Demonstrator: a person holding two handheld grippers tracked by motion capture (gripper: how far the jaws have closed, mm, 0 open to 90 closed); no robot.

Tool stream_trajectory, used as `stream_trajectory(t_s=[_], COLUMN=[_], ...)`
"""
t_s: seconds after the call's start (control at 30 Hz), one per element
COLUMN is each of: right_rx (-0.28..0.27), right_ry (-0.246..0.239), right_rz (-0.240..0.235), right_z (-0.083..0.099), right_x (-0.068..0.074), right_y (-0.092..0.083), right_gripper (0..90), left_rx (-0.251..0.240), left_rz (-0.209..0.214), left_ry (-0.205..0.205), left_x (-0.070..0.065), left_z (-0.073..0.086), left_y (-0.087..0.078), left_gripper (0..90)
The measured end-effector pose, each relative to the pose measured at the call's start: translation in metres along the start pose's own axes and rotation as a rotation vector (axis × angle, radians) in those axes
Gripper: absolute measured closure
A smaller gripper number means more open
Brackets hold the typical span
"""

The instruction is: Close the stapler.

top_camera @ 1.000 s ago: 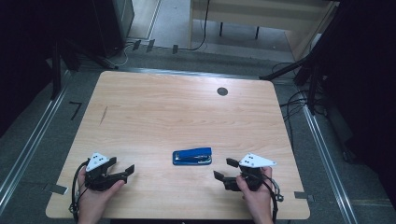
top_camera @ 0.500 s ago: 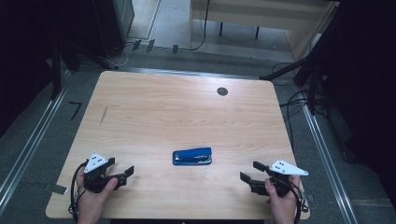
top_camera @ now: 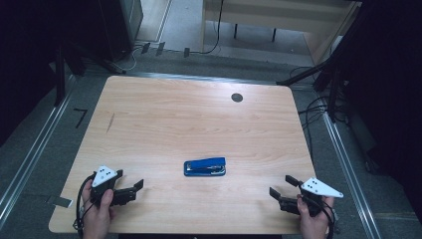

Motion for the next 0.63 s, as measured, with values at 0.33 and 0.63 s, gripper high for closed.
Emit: stream_trajectory(t_s=[0.33, 0.63], right_rx=[-0.061, -0.054], right_ry=[0.090, 0.086], right_rz=[0.112, 0.112], right_z=[0.009, 0.010], right_x=[-0.029, -0.028], right_y=[-0.013, -0.010], right_gripper=[12.9, 12.9], left_rx=[-0.073, -0.081], left_rz=[-0.025, -0.034], left_ry=[0.012, 0.015], left_x=[0.000, 0.000], left_z=[-0.002, -0.003], left_y=[-0.007, -0.008], left_gripper=[10.2, 10.2])
Point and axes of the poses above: each handheld gripper's, and its own axes: y roughly forward along the jaws, z roughly out of its underside, x roughly to its left, the point moved 8 cm from there along y, roughly forward along the jaws, and after that the axes turned 4 degrees about z, right-handed, at the moved point
